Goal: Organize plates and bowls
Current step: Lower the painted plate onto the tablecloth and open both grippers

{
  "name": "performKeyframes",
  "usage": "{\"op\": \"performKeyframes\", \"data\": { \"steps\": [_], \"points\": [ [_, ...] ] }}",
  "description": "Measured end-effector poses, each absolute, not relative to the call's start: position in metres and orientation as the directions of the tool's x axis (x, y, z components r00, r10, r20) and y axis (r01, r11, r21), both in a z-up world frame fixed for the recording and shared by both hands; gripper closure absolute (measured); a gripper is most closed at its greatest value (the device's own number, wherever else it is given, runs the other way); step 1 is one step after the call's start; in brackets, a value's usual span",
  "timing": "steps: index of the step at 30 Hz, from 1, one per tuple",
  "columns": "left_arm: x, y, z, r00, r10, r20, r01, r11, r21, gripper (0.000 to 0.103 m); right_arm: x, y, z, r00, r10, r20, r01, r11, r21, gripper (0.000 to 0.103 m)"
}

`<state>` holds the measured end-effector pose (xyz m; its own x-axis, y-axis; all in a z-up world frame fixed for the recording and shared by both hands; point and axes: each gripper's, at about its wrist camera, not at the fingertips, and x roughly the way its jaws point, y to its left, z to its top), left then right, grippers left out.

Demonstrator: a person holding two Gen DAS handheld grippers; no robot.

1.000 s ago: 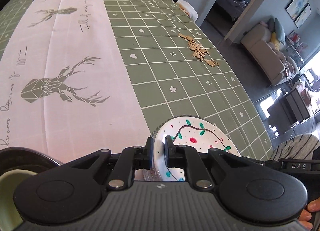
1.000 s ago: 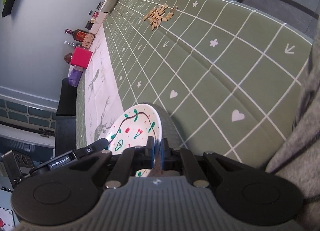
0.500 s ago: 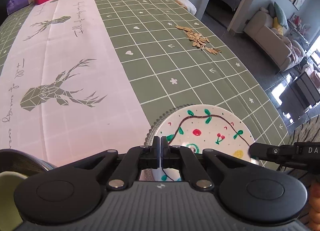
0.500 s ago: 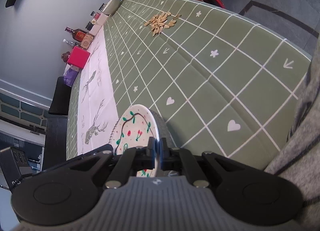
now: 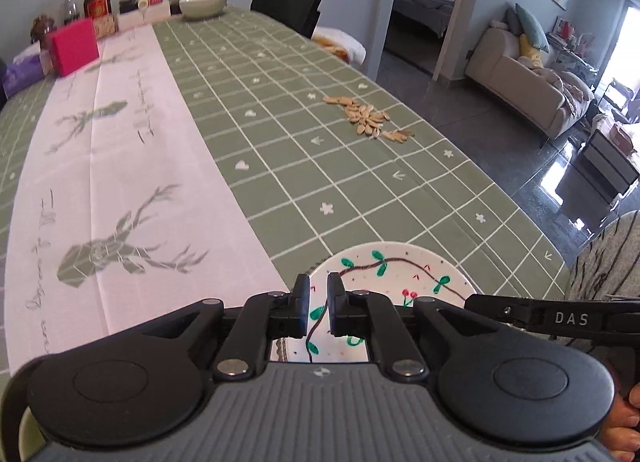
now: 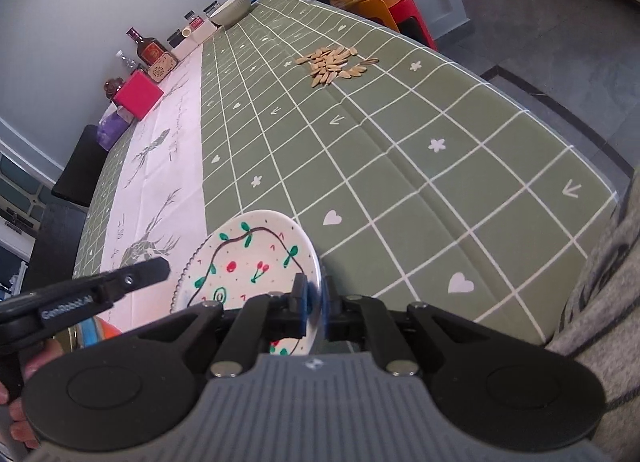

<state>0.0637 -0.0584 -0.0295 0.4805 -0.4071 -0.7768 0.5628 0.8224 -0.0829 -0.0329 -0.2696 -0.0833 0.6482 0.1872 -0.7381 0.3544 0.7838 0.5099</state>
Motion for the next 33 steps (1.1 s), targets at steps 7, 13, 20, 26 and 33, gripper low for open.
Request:
{"op": "performKeyframes", "data": {
  "steps": [7, 13, 20, 26, 33],
  "points": [
    [0.066, -0.053, -0.025, 0.467, -0.42, -0.779, 0.551, 0.826, -0.115, 0.093, -0.033, -0.272, -0.09, 0.649, 0.212, -0.731, 0.369, 0.752, 0.546, 0.098],
    [0.067, -0.047, -0.019, 0.468, -0.43, -0.772, 0.537, 0.832, -0.138, 0.084, -0.034, -0.27, -0.089, 0.668, 0.229, -0.708, 0.329, 0.763, 0.557, 0.088],
    [0.058, -0.051, -0.013, 0.471, -0.363, -0.804, 0.566, 0.823, -0.04, 0.061, -0.029, -0.26, -0.091, 0.658, 0.242, -0.713, 0.257, 0.818, 0.515, 0.049],
    [0.049, -0.051, -0.006, 0.496, -0.336, -0.801, 0.553, 0.833, -0.007, 0.053, -0.035, -0.258, -0.079, 0.73, 0.2, -0.653, 0.207, 0.846, 0.491, 0.019],
    [0.029, -0.047, 0.016, 0.591, -0.281, -0.756, 0.523, 0.847, 0.094, 0.047, -0.045, -0.253, -0.056, 0.795, 0.175, -0.581, 0.168, 0.857, 0.488, 0.012]
  ]
}}
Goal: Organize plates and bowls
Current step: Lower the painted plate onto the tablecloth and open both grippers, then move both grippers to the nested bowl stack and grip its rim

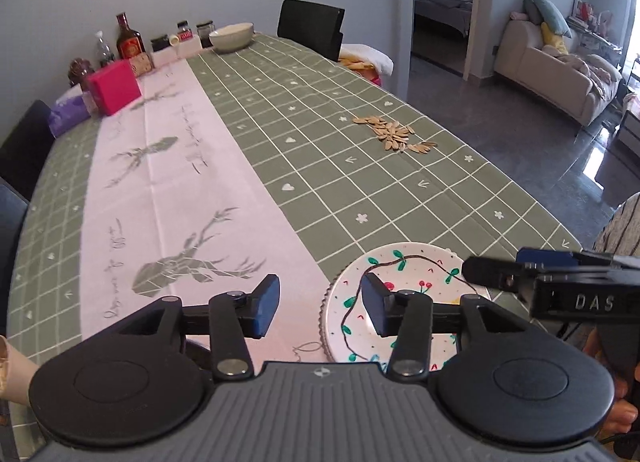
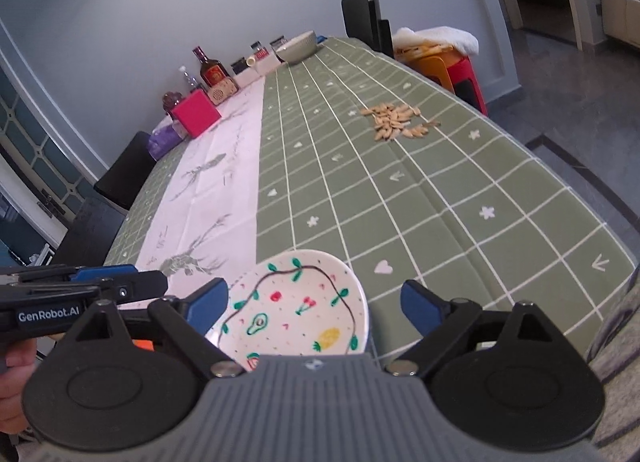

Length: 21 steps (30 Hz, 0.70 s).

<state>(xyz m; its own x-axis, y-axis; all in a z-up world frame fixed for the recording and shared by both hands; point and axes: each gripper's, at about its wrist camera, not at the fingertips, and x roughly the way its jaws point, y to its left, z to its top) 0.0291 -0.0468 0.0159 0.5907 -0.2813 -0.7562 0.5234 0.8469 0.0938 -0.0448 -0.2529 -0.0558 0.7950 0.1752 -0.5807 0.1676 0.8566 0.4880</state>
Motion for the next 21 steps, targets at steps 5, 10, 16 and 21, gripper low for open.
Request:
{"op": "performKeyframes", "data": {
  "steps": [5, 10, 16, 21],
  "points": [
    [0.014, -0.024, 0.036, 0.689, -0.238, -0.685, 0.438, 0.889, 0.132, 0.044, -0.049, -0.243, -0.037, 0.833, 0.165, -0.528, 0.13, 0.869, 0.477, 0.012],
    [0.002, 0.008, 0.05, 0.747, -0.18, -0.64, 0.328, 0.937, 0.119, 0.042, -0.048, -0.216, -0.014, 0.845, 0.208, -0.493, 0.037, 0.897, 0.441, 0.011],
    [-0.004, 0.073, 0.059, 0.783, -0.167, -0.599, 0.189, 0.982, -0.026, 0.035, -0.036, -0.173, 0.003, 0.787, 0.367, -0.496, -0.1, 0.869, 0.485, 0.009],
    [-0.001, 0.106, 0.042, 0.757, -0.153, -0.635, 0.118, 0.988, -0.098, 0.032, -0.022, -0.135, -0.001, 0.73, 0.417, -0.542, -0.148, 0.871, 0.469, 0.009]
  ]
}}
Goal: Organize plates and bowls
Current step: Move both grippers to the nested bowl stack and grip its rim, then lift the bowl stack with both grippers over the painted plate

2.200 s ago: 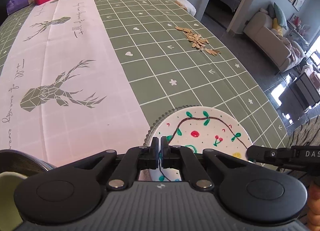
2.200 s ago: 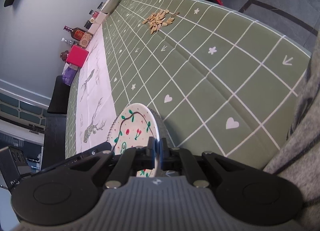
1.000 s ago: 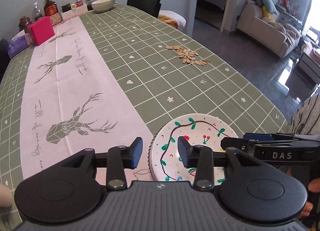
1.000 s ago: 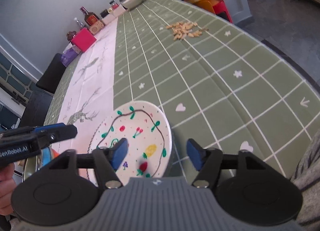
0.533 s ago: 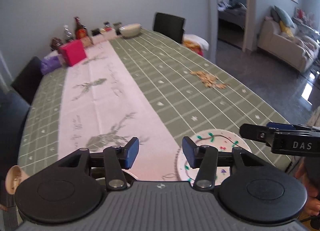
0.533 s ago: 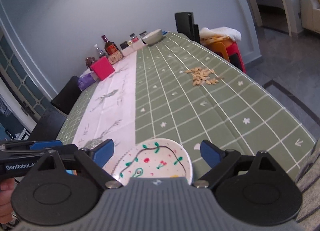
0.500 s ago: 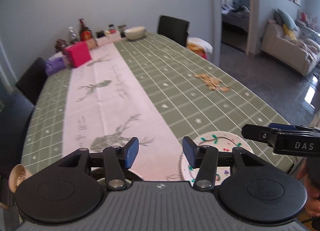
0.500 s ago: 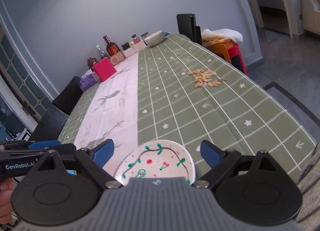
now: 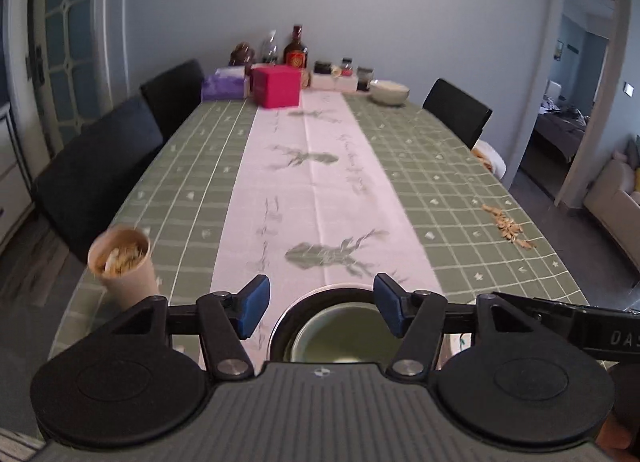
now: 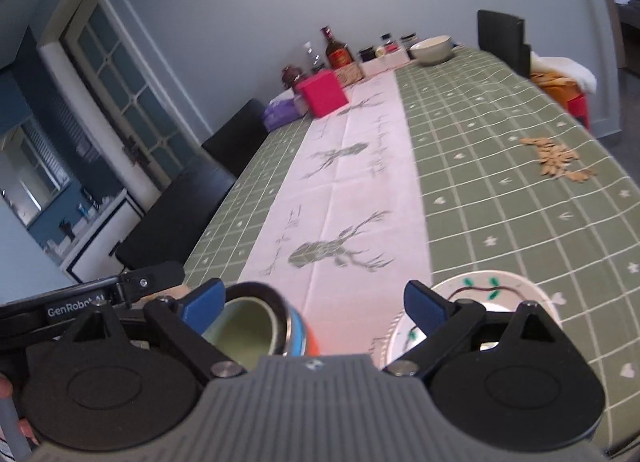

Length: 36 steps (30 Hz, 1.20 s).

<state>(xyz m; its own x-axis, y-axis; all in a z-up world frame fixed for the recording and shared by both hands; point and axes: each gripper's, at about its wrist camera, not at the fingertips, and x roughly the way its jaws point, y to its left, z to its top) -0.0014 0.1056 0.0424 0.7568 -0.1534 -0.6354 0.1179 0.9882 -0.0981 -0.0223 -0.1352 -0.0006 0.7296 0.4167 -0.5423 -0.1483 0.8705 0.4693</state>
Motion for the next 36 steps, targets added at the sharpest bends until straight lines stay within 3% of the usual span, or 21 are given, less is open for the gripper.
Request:
{"op": "performKeyframes", "data": {
  "steps": [11, 22, 25, 29, 31, 33, 36],
  "points": [
    [0.0, 0.135, -0.004, 0.645, -0.177, -0.743, 0.062, 0.982, -0.18, 0.028, 0.009, -0.09, -0.046, 0.625, 0.403, -0.668, -0.101, 0.891, 0.443, 0.009],
    [0.013, 0.151, -0.034, 0.579, -0.271, -0.769, 0.029, 0.95, -0.312, 0.027, 0.029, -0.058, -0.077, 0.557, 0.319, -0.767, -0.062, 0.937, 0.344, 0.016],
    [0.021, 0.155, -0.043, 0.537, -0.327, -0.778, 0.001, 0.922, -0.387, 0.025, 0.033, -0.063, -0.08, 0.559, 0.333, -0.759, -0.046, 0.927, 0.373, 0.017],
    [0.029, 0.152, -0.047, 0.508, -0.342, -0.791, 0.011, 0.92, -0.391, 0.024, 0.031, -0.072, -0.082, 0.564, 0.345, -0.75, -0.033, 0.917, 0.397, 0.018],
    [0.032, 0.15, -0.05, 0.49, -0.351, -0.798, 0.015, 0.919, -0.395, 0.024, 0.031, -0.078, -0.083, 0.561, 0.384, -0.734, -0.038, 0.897, 0.44, 0.024],
    [0.035, 0.149, -0.055, 0.475, -0.347, -0.809, 0.005, 0.92, -0.392, 0.028, 0.03, -0.083, -0.085, 0.558, 0.427, -0.712, -0.044, 0.872, 0.488, 0.036],
    [0.034, 0.15, -0.059, 0.489, -0.36, -0.795, 0.0, 0.911, -0.413, 0.027, 0.03, -0.088, -0.088, 0.561, 0.461, -0.688, -0.045, 0.847, 0.53, 0.037]
  ]
}}
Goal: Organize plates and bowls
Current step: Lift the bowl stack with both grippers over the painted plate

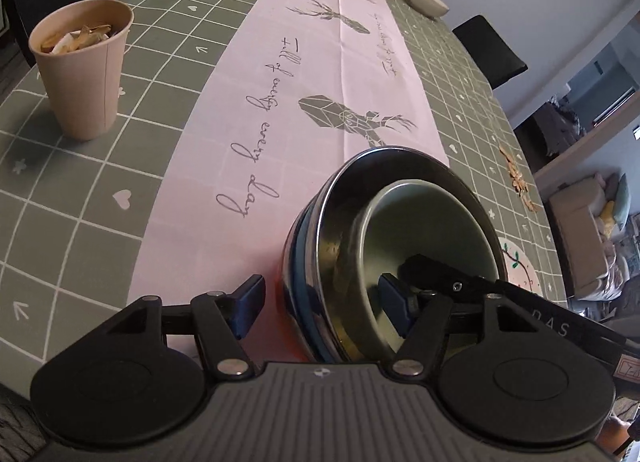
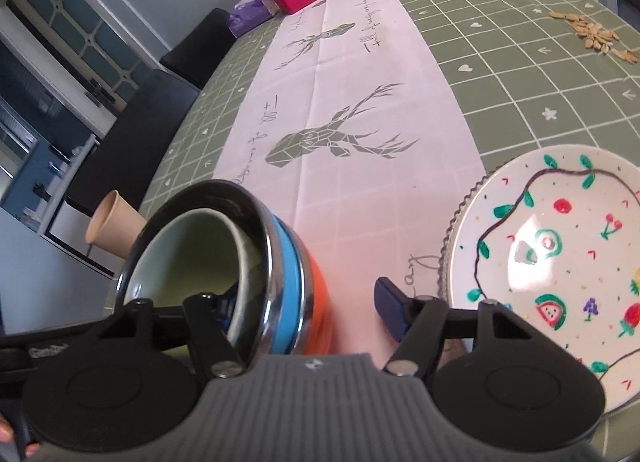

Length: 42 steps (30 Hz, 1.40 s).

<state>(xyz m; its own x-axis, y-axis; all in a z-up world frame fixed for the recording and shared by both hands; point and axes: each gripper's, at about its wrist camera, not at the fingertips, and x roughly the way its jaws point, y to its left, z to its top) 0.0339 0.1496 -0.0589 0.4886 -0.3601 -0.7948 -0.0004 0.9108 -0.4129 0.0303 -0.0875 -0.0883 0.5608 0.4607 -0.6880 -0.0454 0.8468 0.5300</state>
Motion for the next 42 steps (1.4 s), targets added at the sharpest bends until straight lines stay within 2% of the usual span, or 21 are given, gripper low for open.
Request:
{"op": "performKeyframes", "data": {
  "steps": [3, 6, 14, 17, 30, 42],
  "points": [
    [0.033, 0.15, -0.059, 0.498, -0.376, -0.781, -0.009, 0.899, -0.439, 0.037, 0.031, -0.092, -0.095, 0.547, 0.517, -0.658, -0.046, 0.803, 0.594, 0.042],
    [0.032, 0.151, -0.06, 0.508, -0.377, -0.774, -0.023, 0.893, -0.45, 0.038, 0.034, -0.093, -0.099, 0.524, 0.581, -0.622, -0.052, 0.751, 0.658, 0.051],
    [0.028, 0.145, -0.056, 0.534, -0.354, -0.767, 0.019, 0.913, -0.408, 0.04, 0.031, -0.088, -0.096, 0.534, 0.552, -0.64, -0.041, 0.773, 0.633, 0.055],
    [0.024, 0.14, -0.052, 0.551, -0.327, -0.768, 0.038, 0.929, -0.368, 0.04, 0.032, -0.092, -0.099, 0.52, 0.575, -0.632, -0.015, 0.745, 0.667, 0.055],
    [0.011, 0.124, -0.023, 0.6, -0.324, -0.732, 0.067, 0.932, -0.358, 0.04, 0.02, -0.102, -0.07, 0.562, 0.556, -0.613, -0.027, 0.753, 0.658, 0.055],
    [0.017, 0.053, -0.008, 0.569, -0.417, -0.709, 0.209, 0.907, -0.366, 0.04, -0.005, -0.171, -0.043, 0.66, 0.463, -0.592, 0.051, 0.758, 0.651, 0.055]
  ]
}}
